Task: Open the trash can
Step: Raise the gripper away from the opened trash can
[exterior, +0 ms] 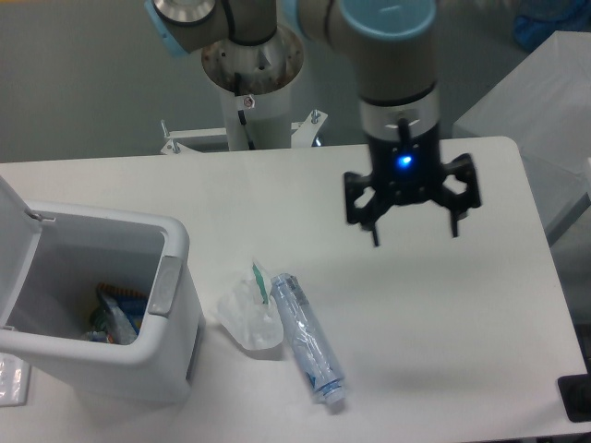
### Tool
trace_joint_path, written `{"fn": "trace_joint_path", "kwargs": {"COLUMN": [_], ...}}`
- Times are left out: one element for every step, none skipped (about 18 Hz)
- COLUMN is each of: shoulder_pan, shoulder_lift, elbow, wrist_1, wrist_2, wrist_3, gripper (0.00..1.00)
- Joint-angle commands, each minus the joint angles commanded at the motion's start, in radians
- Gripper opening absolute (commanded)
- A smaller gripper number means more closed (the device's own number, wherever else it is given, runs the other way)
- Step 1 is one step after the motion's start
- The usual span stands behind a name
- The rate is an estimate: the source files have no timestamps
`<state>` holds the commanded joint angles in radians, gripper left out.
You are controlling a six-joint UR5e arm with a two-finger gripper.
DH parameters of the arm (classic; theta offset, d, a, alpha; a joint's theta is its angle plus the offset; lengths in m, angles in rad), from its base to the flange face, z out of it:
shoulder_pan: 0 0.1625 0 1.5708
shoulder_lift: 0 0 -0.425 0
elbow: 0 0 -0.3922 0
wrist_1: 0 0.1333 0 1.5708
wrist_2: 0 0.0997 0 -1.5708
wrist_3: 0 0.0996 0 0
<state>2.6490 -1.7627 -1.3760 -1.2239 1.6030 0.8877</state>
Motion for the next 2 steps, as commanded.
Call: {"fn": "trace_joint_path", "kwargs": {"shoulder_pan": [0.006, 0.015], "shoulder_lift": [0.003, 0.003], "elbow": [0.0, 0.0], "wrist_1": [-0.008, -0.008], "wrist_2": [-0.002, -0.002], "wrist_3": [0.026, 0.031], "gripper": [1.0, 1.0]}}
